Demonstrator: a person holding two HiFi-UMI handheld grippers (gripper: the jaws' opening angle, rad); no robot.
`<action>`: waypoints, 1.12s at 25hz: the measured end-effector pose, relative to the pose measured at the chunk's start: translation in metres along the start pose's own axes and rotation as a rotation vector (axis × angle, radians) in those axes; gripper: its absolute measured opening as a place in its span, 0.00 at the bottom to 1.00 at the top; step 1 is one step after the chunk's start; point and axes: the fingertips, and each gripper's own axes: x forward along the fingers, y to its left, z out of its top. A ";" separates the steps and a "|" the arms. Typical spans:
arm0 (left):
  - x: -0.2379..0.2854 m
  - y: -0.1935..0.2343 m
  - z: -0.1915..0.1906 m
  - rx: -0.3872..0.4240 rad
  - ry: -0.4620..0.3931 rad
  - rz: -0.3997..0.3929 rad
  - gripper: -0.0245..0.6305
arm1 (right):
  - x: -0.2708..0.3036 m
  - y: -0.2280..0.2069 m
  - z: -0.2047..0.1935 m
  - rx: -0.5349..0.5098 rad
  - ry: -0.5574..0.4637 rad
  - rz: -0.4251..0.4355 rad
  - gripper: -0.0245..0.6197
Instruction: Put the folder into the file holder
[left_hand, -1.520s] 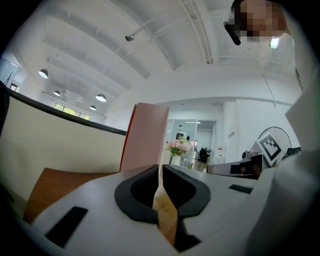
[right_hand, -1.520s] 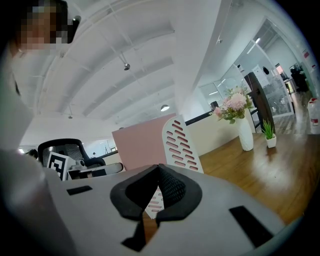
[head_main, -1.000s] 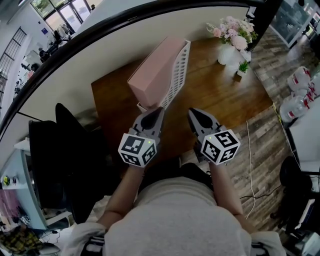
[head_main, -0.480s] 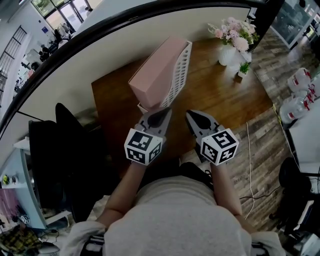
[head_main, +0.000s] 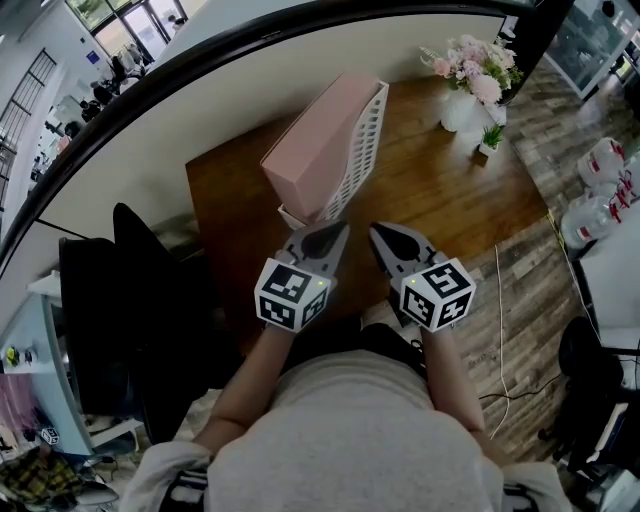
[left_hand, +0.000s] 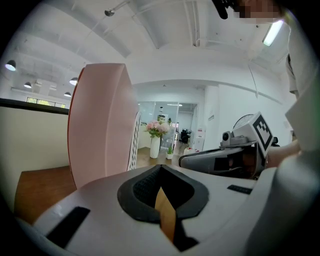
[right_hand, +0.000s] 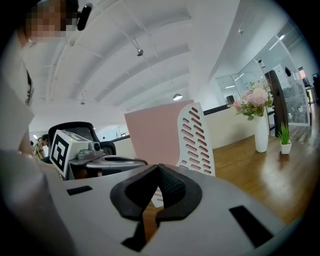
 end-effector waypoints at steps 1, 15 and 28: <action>0.000 0.000 -0.001 0.001 0.003 -0.002 0.06 | 0.000 0.000 -0.001 0.002 0.002 0.003 0.05; 0.000 0.002 -0.002 -0.019 -0.001 -0.008 0.06 | 0.000 0.005 -0.002 0.002 0.004 0.025 0.05; 0.004 0.001 -0.005 -0.030 0.012 -0.023 0.06 | 0.000 0.001 0.000 -0.008 -0.001 0.014 0.05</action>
